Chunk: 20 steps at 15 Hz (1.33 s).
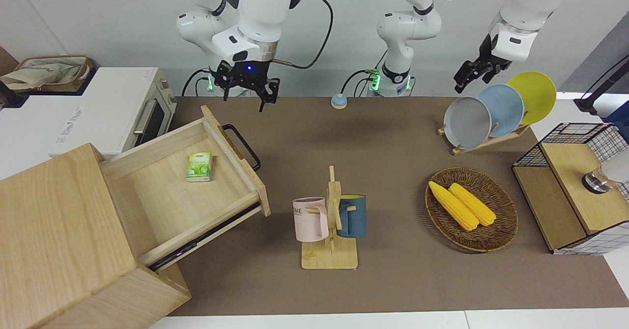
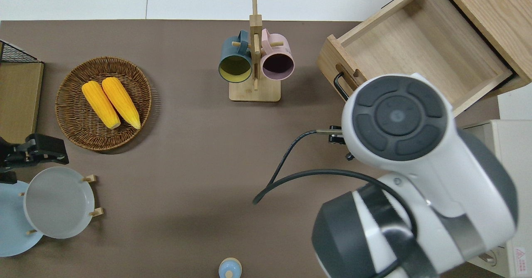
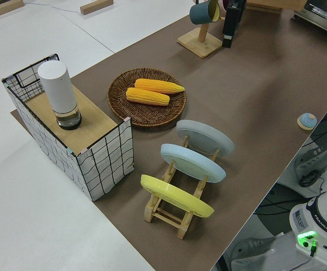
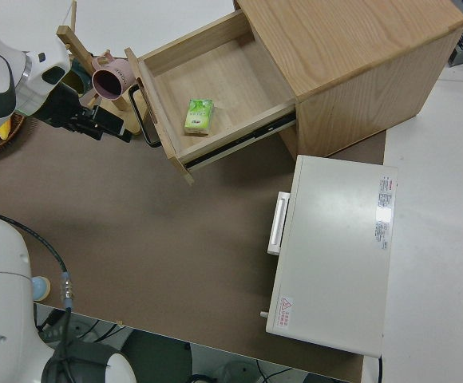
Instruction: Slide drawer open with right arm
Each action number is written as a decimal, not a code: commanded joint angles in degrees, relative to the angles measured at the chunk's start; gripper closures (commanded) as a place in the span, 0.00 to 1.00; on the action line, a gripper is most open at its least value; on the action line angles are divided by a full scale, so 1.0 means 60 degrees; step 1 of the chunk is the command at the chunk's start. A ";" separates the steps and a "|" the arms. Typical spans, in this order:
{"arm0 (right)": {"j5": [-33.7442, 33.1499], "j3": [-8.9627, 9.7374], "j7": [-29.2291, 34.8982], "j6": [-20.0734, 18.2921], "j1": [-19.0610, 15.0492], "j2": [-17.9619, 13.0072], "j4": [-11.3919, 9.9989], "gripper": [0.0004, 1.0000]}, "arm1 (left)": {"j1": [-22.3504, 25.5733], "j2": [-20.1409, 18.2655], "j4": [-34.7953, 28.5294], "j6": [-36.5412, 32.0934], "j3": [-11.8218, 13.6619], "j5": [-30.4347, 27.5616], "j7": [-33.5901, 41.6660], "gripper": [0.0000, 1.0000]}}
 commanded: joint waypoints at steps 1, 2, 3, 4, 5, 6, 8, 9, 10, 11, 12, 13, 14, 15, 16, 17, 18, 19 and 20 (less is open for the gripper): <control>0.1501 0.0115 -0.1290 0.0335 -0.1246 -0.0776 -0.0285 0.02 | -0.0040 -0.0081 0.0003 -0.0020 0.0048 -0.0035 0.0092 0.01; 0.1897 0.0115 -0.1788 0.0336 -0.1656 -0.0966 -0.0416 0.02 | -0.0040 -0.0081 0.0003 -0.0020 0.0048 -0.0035 0.0092 0.01; 0.2191 0.0115 -0.2184 0.0336 -0.1921 -0.1128 -0.0519 0.02 | -0.0040 -0.0081 0.0003 -0.0020 0.0048 -0.0035 0.0092 0.01; 0.2339 0.0115 -0.2449 0.0336 -0.2199 -0.1231 -0.0651 0.01 | -0.0040 -0.0081 0.0003 -0.0020 0.0048 -0.0035 0.0092 0.01; 0.2427 0.0129 -0.2539 0.0336 -0.2463 -0.1406 -0.0841 0.01 | -0.0040 -0.0081 0.0003 -0.0020 0.0048 -0.0035 0.0092 0.01; 0.2645 0.0158 -0.2598 0.0350 -0.2857 -0.1611 -0.1046 0.01 | -0.0040 -0.0081 0.0003 -0.0020 0.0048 -0.0035 0.0092 0.01; 0.3115 0.0173 -0.2992 0.0350 -0.3590 -0.1744 -0.1179 0.01 | -0.0040 -0.0081 0.0003 -0.0020 0.0048 -0.0035 0.0092 0.01; 0.3131 0.0217 -0.3197 0.0365 -0.3825 -0.1846 -0.1295 0.01 | -0.0040 -0.0081 0.0003 -0.0020 0.0048 -0.0035 0.0092 0.01; 0.3131 0.0217 -0.3518 0.0365 -0.3987 -0.1862 -0.1326 0.01 | -0.0040 -0.0081 0.0003 -0.0020 0.0048 -0.0035 0.0092 0.01; 0.3262 0.0217 -0.3623 0.0379 -0.4177 -0.1862 -0.1326 0.01 | -0.0040 -0.0081 0.0003 -0.0020 0.0048 -0.0035 0.0092 0.01; 0.3350 0.0217 -0.3653 0.0481 -0.4310 -0.1862 -0.1326 0.01 | -0.0040 -0.0081 0.0003 -0.0020 0.0048 -0.0035 0.0092 0.01; 0.3249 0.0217 -0.3755 0.0526 -0.4311 -0.1847 -0.1326 0.01 | -0.0040 -0.0081 0.0003 -0.0020 0.0048 -0.0035 0.0092 0.01; 0.3176 0.0261 -0.3770 0.0599 -0.4311 -0.1847 -0.1326 0.01 | -0.0040 -0.0081 0.0003 -0.0020 0.0048 -0.0035 0.0092 0.01; 0.3175 0.0261 -0.3799 0.0701 -0.4297 -0.1818 -0.1311 0.01 | -0.0040 -0.0081 0.0003 -0.0020 0.0048 -0.0035 0.0092 0.01; 0.3044 0.0261 -0.3800 0.0760 -0.4123 -0.1775 -0.1282 0.01 | -0.0040 -0.0081 0.0003 -0.0020 0.0048 -0.0035 0.0092 0.01; 0.2840 0.0261 -0.3800 0.0760 -0.3976 -0.1774 -0.1267 0.01 | -0.0040 -0.0081 0.0003 -0.0020 0.0048 -0.0035 0.0092 0.01; 0.2809 0.0261 -0.3785 0.0760 -0.3902 -0.1774 -0.1282 0.01 | -0.0040 -0.0081 0.0003 -0.0020 0.0048 -0.0035 0.0092 0.01; 0.2794 0.0261 -0.3785 0.0760 -0.3901 -0.1774 -0.1282 0.01 | -0.0040 -0.0081 0.0003 -0.0020 0.0048 -0.0035 0.0092 0.01; 0.2794 0.0261 -0.3785 0.0760 -0.3901 -0.1774 -0.1267 0.01 | -0.0040 -0.0081 0.0003 -0.0020 0.0048 -0.0035 0.0092 0.01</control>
